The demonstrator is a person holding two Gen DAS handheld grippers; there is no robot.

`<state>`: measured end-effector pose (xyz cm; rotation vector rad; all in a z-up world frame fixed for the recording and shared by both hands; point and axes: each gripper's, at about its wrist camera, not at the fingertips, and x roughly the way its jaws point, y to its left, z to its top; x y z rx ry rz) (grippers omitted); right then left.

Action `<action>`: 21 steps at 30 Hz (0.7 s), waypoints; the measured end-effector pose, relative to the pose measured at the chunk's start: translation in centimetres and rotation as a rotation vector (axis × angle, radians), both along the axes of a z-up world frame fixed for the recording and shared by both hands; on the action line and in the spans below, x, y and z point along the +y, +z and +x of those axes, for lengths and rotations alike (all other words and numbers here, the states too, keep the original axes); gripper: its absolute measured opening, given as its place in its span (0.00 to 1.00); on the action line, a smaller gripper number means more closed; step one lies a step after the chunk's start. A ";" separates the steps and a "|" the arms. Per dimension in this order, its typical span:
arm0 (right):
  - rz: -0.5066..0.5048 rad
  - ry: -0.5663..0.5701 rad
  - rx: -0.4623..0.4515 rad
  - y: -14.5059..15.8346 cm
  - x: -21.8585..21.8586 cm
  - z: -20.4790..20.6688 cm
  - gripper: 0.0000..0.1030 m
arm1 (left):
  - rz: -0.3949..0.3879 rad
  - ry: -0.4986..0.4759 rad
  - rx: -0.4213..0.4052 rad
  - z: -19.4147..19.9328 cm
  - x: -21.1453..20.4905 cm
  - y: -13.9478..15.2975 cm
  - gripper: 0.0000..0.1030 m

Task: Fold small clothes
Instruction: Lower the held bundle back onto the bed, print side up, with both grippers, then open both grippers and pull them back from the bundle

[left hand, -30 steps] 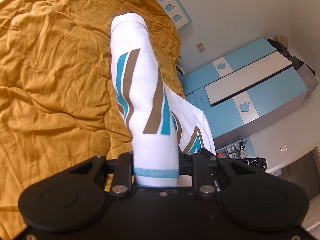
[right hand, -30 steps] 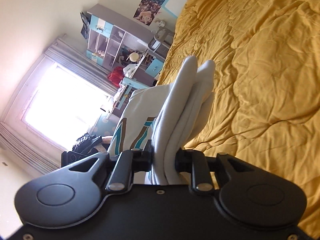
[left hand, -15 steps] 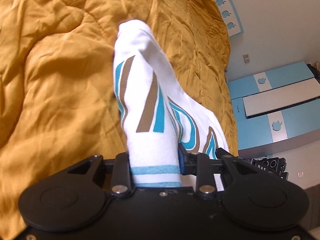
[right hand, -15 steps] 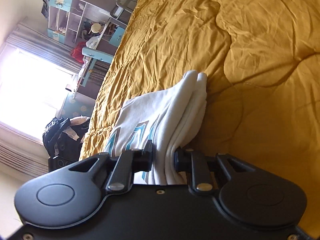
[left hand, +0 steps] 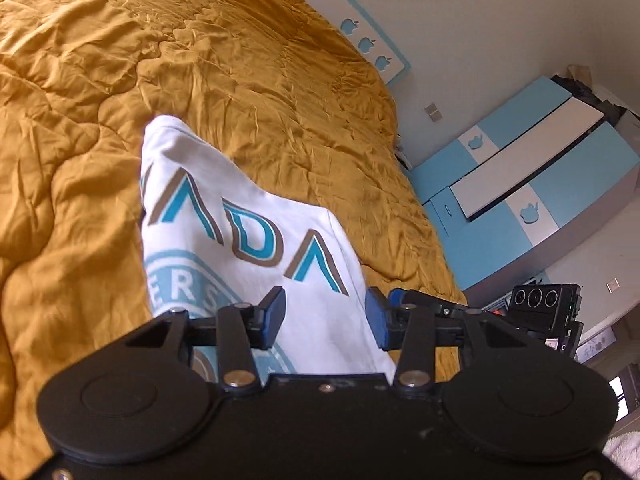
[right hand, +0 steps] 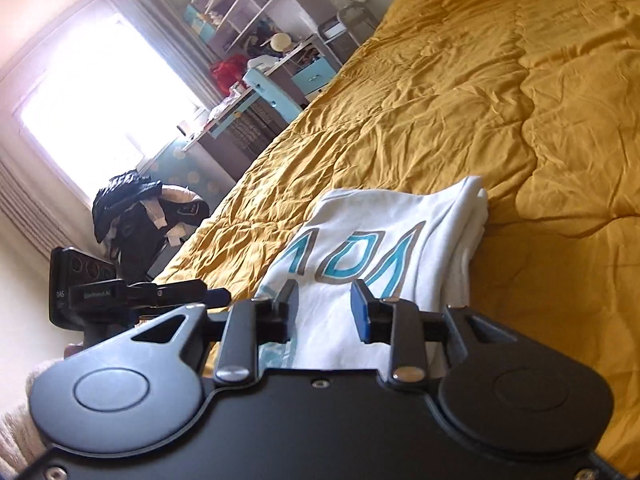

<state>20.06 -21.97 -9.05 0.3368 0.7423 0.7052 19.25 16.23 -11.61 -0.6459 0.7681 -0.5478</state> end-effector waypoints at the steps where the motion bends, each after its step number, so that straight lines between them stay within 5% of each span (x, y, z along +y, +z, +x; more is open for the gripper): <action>1: -0.017 0.020 0.003 -0.5 0.6 -0.4 0.30 | 0.016 0.009 0.006 -0.7 -0.7 -0.7 0.43; 4: -0.123 -0.017 0.043 -3.5 1.0 -0.5 0.30 | 0.102 0.028 0.066 -2.5 -1.8 -3.1 0.43; 9: -0.166 -0.088 0.083 -7.2 -0.8 -0.5 0.18 | 0.103 0.042 0.072 -2.6 -2.0 -6.7 0.44; 12: -0.142 -0.102 0.107 -6.2 -1.0 -0.4 0.20 | 0.111 0.032 0.061 -2.1 -2.1 -4.9 0.44; 17: -0.135 -0.109 -0.066 -2.0 0.4 1.6 0.29 | 0.155 0.079 -0.104 1.9 -1.7 -0.4 0.45; 21: -0.142 -0.126 -0.125 -1.5 1.9 5.8 0.37 | 0.178 0.155 -0.090 7.0 -0.5 -1.2 0.45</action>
